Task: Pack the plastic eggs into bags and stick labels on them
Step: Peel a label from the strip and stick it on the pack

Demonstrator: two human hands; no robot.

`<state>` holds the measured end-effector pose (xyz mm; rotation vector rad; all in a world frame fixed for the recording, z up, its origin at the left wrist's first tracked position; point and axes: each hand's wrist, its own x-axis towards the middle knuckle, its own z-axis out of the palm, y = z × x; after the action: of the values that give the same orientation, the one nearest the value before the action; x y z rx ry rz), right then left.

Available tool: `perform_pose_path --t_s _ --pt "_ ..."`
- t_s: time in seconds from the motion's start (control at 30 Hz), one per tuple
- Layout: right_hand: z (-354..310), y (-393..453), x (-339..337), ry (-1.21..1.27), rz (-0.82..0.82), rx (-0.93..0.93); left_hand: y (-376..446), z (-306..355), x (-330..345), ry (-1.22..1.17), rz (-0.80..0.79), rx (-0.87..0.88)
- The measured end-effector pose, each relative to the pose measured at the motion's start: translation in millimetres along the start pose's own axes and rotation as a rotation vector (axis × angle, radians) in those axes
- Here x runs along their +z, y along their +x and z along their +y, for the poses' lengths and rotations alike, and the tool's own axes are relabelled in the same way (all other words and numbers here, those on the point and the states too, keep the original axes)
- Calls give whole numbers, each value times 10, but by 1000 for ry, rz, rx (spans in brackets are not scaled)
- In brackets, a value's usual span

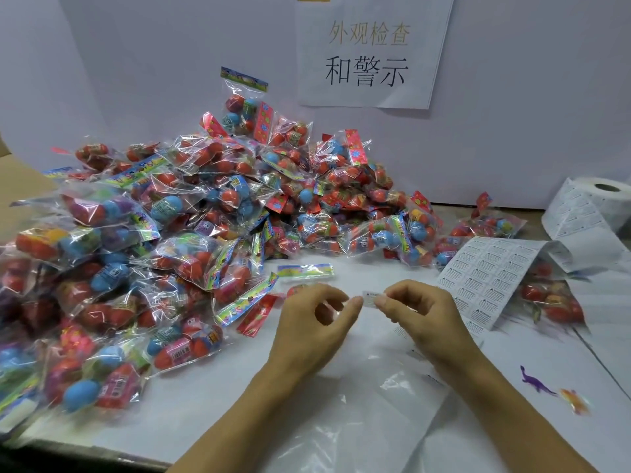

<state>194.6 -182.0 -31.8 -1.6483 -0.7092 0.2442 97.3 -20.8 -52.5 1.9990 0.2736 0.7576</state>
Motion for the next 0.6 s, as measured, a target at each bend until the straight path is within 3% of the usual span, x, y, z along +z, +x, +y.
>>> perform_pose_path --t_s 0.07,0.17,0.33,0.43,0.5,0.6 --pt "-9 5 -5 45 34 4 11 -22 -17 190 165 142" --pt "-4 22 -11 103 79 26 28 -74 -62 418 254 229" --pt "55 55 11 110 66 32 2 -203 -96 711 -130 35" --pt "95 59 25 108 67 69 -3 -169 -76 606 -105 140" --pt "130 69 34 107 92 110 6 -121 -49 380 -87 172" --pt "192 80 46 121 131 159 -10 -62 -15 129 -187 184"
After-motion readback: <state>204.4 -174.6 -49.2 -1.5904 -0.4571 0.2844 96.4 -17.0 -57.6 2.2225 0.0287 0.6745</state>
